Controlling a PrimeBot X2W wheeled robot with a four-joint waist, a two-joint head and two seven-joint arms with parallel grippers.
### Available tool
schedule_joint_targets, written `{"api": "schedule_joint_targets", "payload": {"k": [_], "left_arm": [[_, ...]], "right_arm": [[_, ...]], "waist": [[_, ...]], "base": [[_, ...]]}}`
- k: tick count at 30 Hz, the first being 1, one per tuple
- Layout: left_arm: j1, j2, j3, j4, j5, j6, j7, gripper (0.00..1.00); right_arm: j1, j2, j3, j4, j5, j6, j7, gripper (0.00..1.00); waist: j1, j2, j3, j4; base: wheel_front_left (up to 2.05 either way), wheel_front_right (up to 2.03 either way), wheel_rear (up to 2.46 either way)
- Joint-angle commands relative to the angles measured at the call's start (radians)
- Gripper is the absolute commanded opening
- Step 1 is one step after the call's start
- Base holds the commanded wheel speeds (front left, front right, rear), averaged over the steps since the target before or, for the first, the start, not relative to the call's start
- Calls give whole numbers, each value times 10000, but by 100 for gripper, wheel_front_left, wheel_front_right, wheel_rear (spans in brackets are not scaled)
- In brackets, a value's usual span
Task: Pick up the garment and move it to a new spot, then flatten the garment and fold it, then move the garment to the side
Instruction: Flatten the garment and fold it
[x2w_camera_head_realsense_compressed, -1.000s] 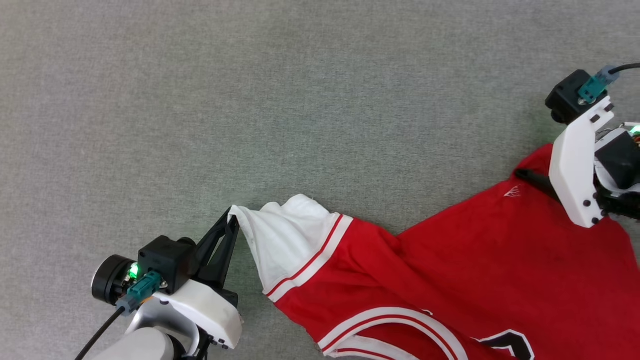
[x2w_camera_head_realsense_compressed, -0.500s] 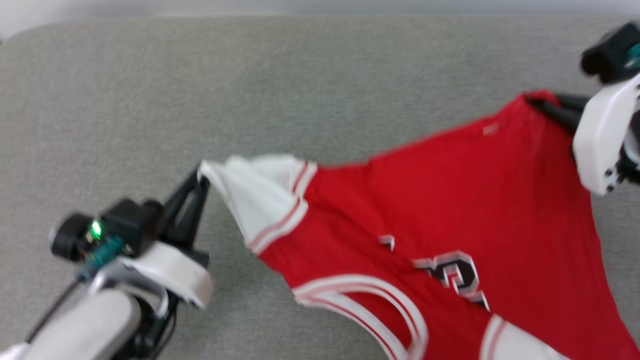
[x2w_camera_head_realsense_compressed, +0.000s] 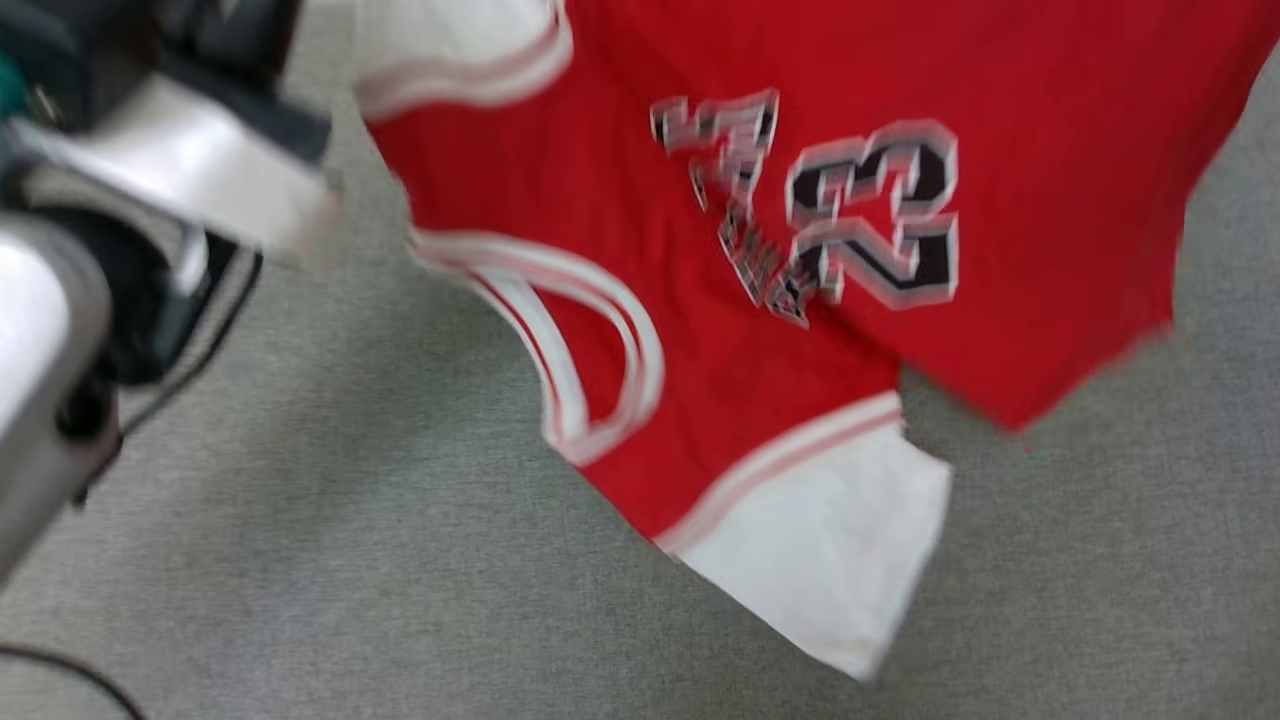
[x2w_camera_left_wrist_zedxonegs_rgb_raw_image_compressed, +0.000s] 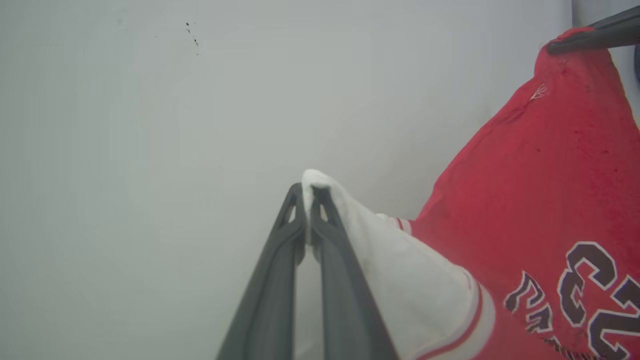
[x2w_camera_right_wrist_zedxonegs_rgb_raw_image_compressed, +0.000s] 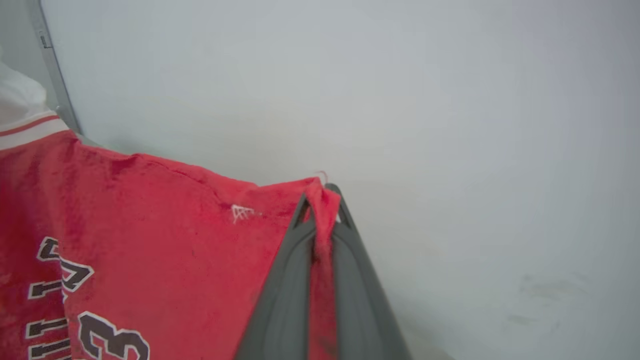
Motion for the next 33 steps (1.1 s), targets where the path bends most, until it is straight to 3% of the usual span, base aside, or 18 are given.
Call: {"api": "schedule_joint_targets", "payload": {"k": [1,11,22,28,33], "left_arm": [[-872,-297,149,290,49,-195,191,0],[-5018,-1647,446,2613,382,-1359,582,0],[-9448,-2996,638,5867,969,-2505,-164,0],[-10226,-3382,560,7164,1089,-2818,-728,0],[-9784,-3476,387,7987,912,-3084,-1036,0]], "right_arm": [[-520,368,-470,234,-437,-5,-163,0],[-3169,1688,-2045,1451,-2510,-7,82,0],[-6590,2446,-2098,3031,-3954,-7,-303,0],[-7196,2712,-1667,3981,-4117,-5,-664,0],[-6692,2781,-1083,4587,-3809,-7,-1067,0]], "waist": [[0,0,505,-168],[0,0,1816,-242],[0,0,2636,-177],[0,0,2816,-53],[0,0,2927,32]], "base": [[0,0,0],[0,0,0],[0,0,0],[0,0,0],[0,0,0]]}}
